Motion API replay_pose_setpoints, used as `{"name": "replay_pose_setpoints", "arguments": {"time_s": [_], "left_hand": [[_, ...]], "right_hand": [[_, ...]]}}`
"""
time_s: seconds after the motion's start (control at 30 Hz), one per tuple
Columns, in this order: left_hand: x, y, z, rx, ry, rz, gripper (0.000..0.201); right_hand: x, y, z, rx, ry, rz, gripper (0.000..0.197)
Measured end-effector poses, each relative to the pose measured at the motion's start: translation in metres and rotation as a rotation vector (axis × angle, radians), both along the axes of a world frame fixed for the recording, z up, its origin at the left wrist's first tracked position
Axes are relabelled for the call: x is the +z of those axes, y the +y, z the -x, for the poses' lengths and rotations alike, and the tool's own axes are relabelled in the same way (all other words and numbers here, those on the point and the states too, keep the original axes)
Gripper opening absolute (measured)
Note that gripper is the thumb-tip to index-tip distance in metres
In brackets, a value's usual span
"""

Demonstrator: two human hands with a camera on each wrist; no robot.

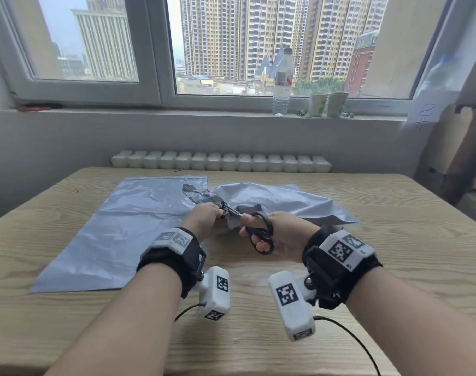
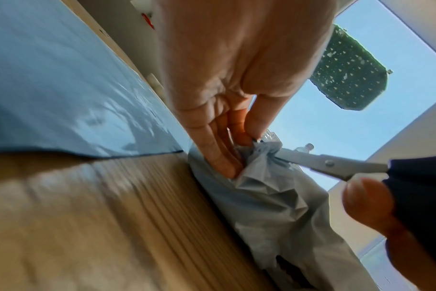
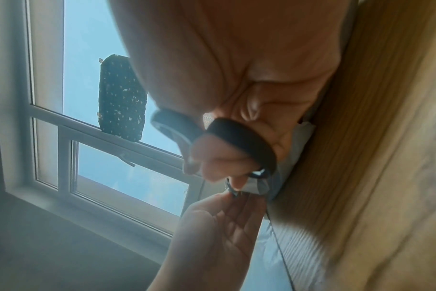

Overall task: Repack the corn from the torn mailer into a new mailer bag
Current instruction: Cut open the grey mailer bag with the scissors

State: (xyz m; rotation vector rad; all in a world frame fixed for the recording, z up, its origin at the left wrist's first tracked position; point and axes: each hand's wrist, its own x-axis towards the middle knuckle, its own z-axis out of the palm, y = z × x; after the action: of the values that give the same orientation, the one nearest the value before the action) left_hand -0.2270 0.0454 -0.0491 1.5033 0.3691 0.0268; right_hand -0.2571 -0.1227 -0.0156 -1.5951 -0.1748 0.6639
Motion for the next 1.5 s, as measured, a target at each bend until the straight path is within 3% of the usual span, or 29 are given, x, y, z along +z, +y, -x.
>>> {"name": "replay_pose_setpoints", "arguments": {"time_s": [0.2, 0.3, 0.47, 0.6, 0.9, 0.97, 1.07, 1.17, 1.33, 1.5], "left_hand": [[-0.002, -0.041, -0.012, -0.226, -0.019, -0.117, 0.027], [-0.003, -0.044, -0.009, -0.203, -0.047, -0.163, 0.027], [-0.004, -0.022, 0.008, -0.214, -0.025, -0.149, 0.022], [-0.004, -0.007, 0.021, -0.233, 0.011, -0.139, 0.035], [-0.005, -0.001, 0.029, -0.192, 0.101, -0.045, 0.024], [-0.007, 0.0, 0.028, -0.108, 0.124, -0.045, 0.021], [-0.007, 0.0, 0.021, 0.018, 0.103, -0.071, 0.032], [-0.005, -0.002, 0.017, 0.062, 0.072, -0.14, 0.023], [-0.003, -0.002, 0.016, 0.042, 0.099, -0.191, 0.024], [-0.001, 0.001, 0.019, -0.091, 0.095, -0.21, 0.027]], "right_hand": [[0.002, -0.049, -0.007, 0.085, 0.088, 0.129, 0.053], [0.004, -0.054, -0.011, 0.139, 0.142, 0.12, 0.065], [-0.002, -0.03, -0.012, 0.175, 0.19, 0.122, 0.056], [-0.005, -0.01, -0.007, 0.149, 0.232, 0.13, 0.044], [-0.009, -0.003, -0.002, 0.078, -0.016, 0.092, 0.019], [-0.009, -0.003, 0.0, 0.099, -0.026, 0.106, 0.02], [-0.01, -0.001, 0.002, 0.115, -0.025, 0.104, 0.022], [-0.013, 0.001, 0.003, 0.116, -0.014, 0.142, 0.028], [-0.012, -0.001, -0.003, 0.176, 0.147, 0.075, 0.046], [-0.005, 0.004, -0.007, 0.205, 0.194, 0.107, 0.053]]}}
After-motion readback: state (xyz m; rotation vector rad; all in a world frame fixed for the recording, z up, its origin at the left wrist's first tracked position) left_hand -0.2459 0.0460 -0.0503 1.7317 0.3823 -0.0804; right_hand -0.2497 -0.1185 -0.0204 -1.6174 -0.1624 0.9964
